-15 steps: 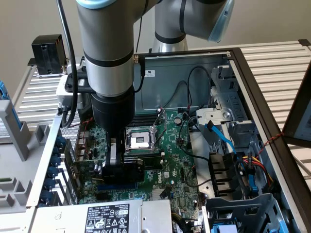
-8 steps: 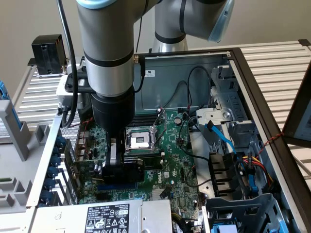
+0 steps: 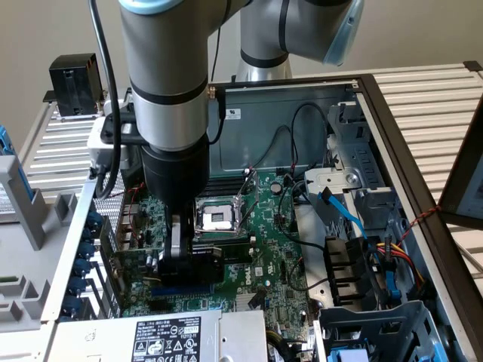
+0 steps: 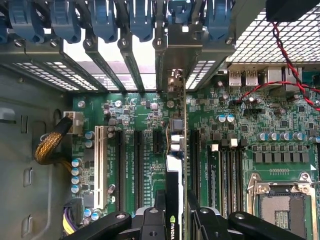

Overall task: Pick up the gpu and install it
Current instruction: 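Insert the gpu into the slot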

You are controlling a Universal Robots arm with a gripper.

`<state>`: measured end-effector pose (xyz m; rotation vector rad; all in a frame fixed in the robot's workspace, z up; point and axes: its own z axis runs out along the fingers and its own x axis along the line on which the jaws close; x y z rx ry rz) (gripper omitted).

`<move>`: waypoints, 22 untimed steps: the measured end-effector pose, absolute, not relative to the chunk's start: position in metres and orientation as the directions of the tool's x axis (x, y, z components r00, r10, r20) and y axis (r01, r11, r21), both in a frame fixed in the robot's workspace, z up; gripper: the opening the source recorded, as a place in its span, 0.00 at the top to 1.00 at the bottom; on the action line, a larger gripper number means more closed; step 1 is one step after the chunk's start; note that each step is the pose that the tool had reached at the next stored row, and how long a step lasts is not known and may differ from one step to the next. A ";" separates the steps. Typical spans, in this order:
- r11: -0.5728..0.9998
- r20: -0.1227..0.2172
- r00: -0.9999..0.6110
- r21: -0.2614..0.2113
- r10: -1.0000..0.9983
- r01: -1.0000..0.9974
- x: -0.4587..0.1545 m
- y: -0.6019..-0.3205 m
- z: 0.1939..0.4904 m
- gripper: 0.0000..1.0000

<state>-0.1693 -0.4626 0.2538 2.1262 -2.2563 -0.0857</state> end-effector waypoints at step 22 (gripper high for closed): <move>0.059 -0.006 -0.060 0.079 -0.998 -0.995 -0.169 -0.462 0.255 0.74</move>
